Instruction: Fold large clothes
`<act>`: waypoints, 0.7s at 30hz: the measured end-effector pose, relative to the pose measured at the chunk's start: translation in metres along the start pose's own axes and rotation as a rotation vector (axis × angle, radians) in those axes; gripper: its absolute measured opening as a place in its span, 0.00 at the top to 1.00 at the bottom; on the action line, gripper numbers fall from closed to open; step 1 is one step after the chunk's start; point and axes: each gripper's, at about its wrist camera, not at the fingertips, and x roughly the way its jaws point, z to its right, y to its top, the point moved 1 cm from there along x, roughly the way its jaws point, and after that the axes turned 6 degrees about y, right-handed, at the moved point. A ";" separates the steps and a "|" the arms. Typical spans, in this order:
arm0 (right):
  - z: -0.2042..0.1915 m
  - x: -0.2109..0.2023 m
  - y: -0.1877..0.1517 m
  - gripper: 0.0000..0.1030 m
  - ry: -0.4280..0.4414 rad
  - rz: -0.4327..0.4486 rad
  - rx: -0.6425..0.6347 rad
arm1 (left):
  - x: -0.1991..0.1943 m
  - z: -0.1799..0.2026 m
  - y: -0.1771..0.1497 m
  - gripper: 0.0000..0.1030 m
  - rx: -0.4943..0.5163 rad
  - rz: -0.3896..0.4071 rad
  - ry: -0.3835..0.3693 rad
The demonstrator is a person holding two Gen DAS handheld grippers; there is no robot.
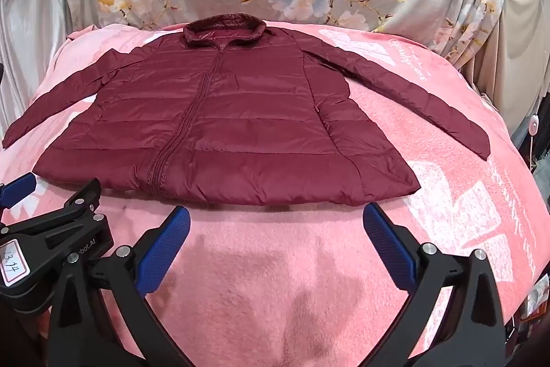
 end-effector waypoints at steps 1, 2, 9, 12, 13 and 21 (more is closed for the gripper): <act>0.000 0.000 0.000 0.05 -0.001 -0.001 -0.001 | 0.000 0.000 0.000 0.18 -0.001 -0.001 0.000; 0.000 0.000 -0.001 0.05 -0.001 -0.001 -0.002 | 0.001 -0.001 0.000 0.18 -0.003 -0.004 0.000; 0.000 -0.004 0.003 0.05 -0.004 0.004 -0.005 | -0.006 -0.005 0.008 0.18 -0.002 0.001 -0.001; -0.002 -0.004 0.002 0.05 -0.004 0.008 -0.003 | -0.007 -0.003 0.007 0.18 0.000 0.009 0.008; -0.002 -0.005 0.003 0.05 -0.004 0.009 -0.004 | -0.007 -0.003 0.007 0.18 -0.001 0.010 0.009; -0.004 -0.009 0.006 0.05 -0.006 0.014 -0.006 | -0.012 -0.009 0.007 0.18 -0.003 0.023 0.012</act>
